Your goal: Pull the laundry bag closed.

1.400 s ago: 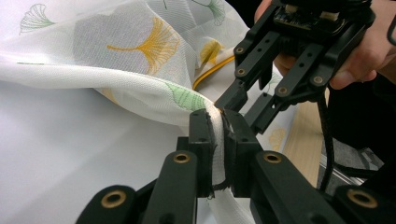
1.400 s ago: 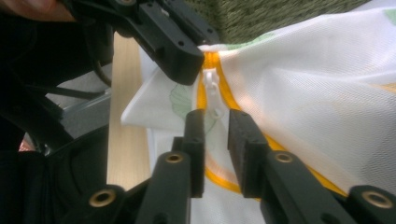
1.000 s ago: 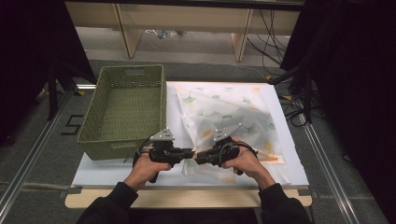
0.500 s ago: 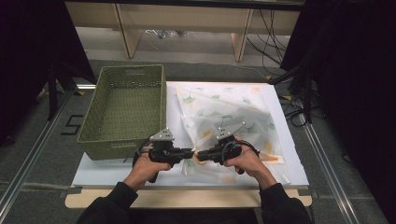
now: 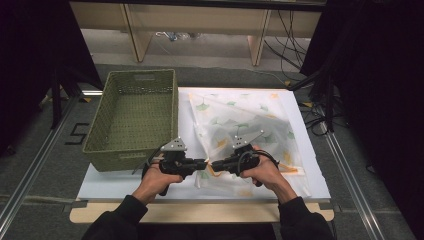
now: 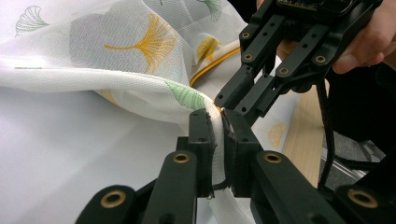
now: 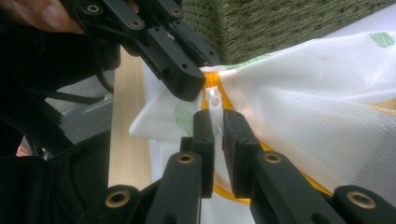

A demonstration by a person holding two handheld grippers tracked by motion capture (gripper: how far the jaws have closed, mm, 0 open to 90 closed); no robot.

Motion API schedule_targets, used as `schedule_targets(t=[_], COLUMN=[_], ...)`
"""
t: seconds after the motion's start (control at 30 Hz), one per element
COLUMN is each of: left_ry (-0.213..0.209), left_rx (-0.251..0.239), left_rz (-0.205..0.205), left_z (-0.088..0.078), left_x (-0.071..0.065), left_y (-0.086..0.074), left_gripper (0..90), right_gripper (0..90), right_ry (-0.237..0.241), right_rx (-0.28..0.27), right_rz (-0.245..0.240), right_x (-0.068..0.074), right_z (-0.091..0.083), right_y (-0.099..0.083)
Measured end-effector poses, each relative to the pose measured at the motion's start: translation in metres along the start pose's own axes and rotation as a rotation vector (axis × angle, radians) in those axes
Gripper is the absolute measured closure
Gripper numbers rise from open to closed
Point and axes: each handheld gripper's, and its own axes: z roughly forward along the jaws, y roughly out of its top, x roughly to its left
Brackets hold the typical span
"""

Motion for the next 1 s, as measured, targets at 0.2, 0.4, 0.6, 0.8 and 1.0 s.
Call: schedule_targets(t=[0.2,0.4,0.6,0.8,1.0], left_ry=[0.002,0.000,-0.002,-0.025,-0.028], left_rx=[0.008,0.003,0.000,-0.001,0.002], left_rz=[0.004,-0.001,-0.003,0.014,0.019], left_z=[0.0002,0.0003,-0.0006,0.0011,0.0007], left_x=[0.0001,0.0000,-0.0005,-0.0017,-0.0016], left_y=[-0.0002,0.0000,0.0006,0.0002,0.0005], left_gripper=[82.4,82.3,82.3,82.4,82.4], right_gripper=[83.9,84.7,75.9,74.2,76.9], right_ry=[0.011,0.012,0.002,0.028,0.046], right_rx=[-0.009,0.001,0.021,0.011,0.011], right_rz=[0.012,0.024,0.001,-0.006,0.004], right_x=[-0.0011,-0.0003,-0.0020,-0.0033,-0.0045], right_z=[-0.0026,-0.0021,0.0008,0.0038,0.0042], right_y=[0.0004,-0.0003,-0.0015,-0.0022,-0.0039])
